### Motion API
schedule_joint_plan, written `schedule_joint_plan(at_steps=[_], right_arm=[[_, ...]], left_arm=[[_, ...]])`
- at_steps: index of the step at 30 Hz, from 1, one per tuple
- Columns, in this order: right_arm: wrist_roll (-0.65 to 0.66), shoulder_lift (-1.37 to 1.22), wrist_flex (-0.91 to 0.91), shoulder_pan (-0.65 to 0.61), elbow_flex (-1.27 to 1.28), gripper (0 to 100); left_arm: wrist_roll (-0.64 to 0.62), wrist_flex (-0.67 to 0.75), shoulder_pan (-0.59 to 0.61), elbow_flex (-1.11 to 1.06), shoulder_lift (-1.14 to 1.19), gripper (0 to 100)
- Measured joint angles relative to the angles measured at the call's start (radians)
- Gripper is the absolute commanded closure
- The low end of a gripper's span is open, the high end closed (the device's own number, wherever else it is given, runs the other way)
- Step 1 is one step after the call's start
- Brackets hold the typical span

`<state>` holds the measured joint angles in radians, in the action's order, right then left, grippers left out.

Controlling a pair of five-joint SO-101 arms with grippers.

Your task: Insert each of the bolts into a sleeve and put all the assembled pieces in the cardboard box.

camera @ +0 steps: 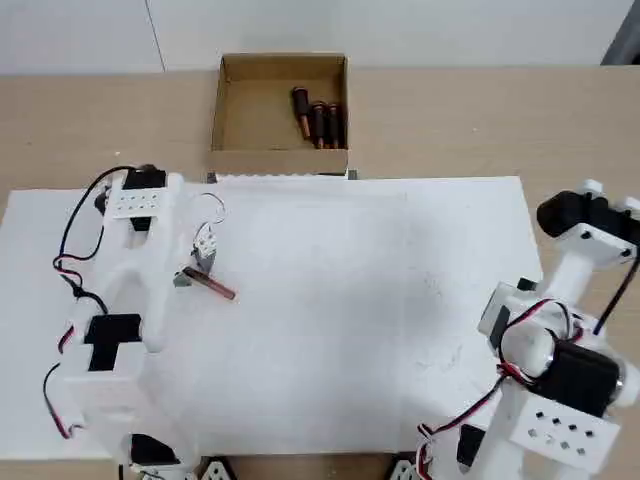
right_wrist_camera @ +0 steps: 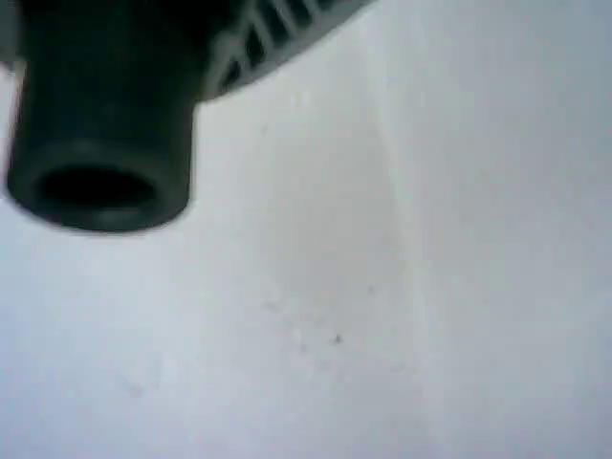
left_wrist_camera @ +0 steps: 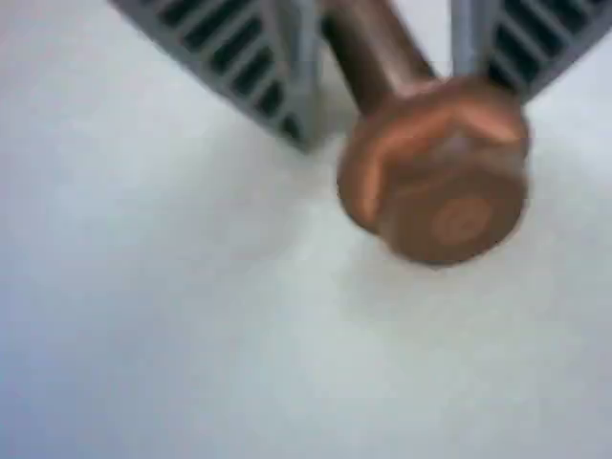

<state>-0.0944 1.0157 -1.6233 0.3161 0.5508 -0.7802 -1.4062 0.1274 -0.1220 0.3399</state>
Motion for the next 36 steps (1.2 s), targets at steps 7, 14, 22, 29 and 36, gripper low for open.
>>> schedule_joint_plan(at_steps=[7,14,22,29,36], right_arm=[[0.0,0.0,0.0,0.0,0.0,99.5],[0.0,0.0,0.0,0.0,0.0,99.5],[0.064,0.029,0.0,0.0,0.0,99.5],[0.066,0.144,0.0,0.0,0.0,99.5],[0.066,0.203,0.0,0.0,0.0,99.5]], left_arm=[[-0.002,0.017,0.0,0.012,0.015,100],[0.002,-0.054,-0.008,0.083,0.031,100],[0.002,-0.29,-0.11,0.385,0.032,100],[0.015,-0.318,-0.143,0.663,0.032,100],[0.101,-0.324,-0.199,0.724,-0.005,100]])
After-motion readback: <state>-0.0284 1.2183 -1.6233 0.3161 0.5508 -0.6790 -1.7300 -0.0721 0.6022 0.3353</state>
